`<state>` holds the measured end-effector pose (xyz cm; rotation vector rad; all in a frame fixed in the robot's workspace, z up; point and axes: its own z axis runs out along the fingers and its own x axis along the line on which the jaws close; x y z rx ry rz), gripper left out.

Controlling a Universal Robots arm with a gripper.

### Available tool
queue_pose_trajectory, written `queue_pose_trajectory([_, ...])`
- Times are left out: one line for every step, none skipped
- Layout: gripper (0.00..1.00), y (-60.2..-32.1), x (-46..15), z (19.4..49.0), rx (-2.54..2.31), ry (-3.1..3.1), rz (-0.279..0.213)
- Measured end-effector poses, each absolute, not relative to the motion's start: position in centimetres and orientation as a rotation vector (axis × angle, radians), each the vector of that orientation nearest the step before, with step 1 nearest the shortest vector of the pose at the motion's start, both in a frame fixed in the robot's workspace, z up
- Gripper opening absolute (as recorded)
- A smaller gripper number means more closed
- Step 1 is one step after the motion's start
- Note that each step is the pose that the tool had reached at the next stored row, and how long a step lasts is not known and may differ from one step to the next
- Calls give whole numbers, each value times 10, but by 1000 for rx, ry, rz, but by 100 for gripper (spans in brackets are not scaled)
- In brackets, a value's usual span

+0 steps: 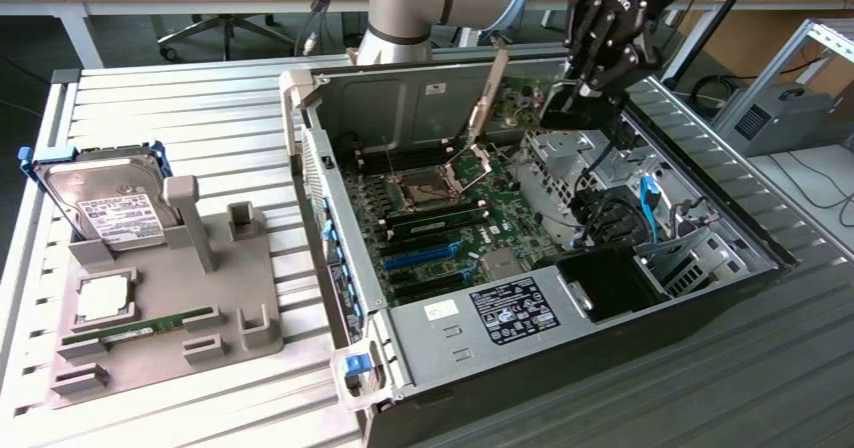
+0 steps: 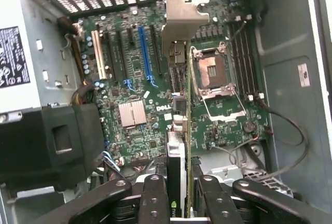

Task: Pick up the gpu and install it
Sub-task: 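Insert the gpu into the slot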

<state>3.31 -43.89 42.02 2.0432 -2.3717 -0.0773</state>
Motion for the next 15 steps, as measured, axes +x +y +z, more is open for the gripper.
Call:
queue_pose_trajectory([27, -439, 33, 420, 2079, -2340, -77])
queue_pose_trajectory([27, -439, 33, 420, 2099, -2320, -77])
queue_pose_trajectory([27, -439, 33, 420, 2121, -2300, -77])
queue_pose_trajectory([27, -439, 33, 420, 2171, -2252, -76])
queue_pose_trajectory([27, -439, 33, 420, 2206, -2216, -76])
queue_pose_trajectory([27, -439, 33, 420, 2226, -2195, -76])
queue_pose_trajectory([27, -439, 33, 420, 2240, -2180, -75])
queue_pose_trajectory([27, -439, 33, 420, 2248, -2172, -75])
queue_pose_trajectory([27, -439, 33, 420, 2249, -2171, -75])
queue_pose_trajectory([27, -439, 33, 420, 2249, -2171, -75])
queue_pose_trajectory([27, -439, 33, 420, 2249, -2171, -75])
queue_pose_trajectory([27, -439, 33, 420, 2249, -2171, -75])
queue_pose_trajectory([27, -439, 33, 420, 2249, -2171, -75])
queue_pose_trajectory([27, -439, 33, 420, 2250, -2170, -75])
queue_pose_trajectory([27, -439, 33, 420, 2250, -2170, -75])
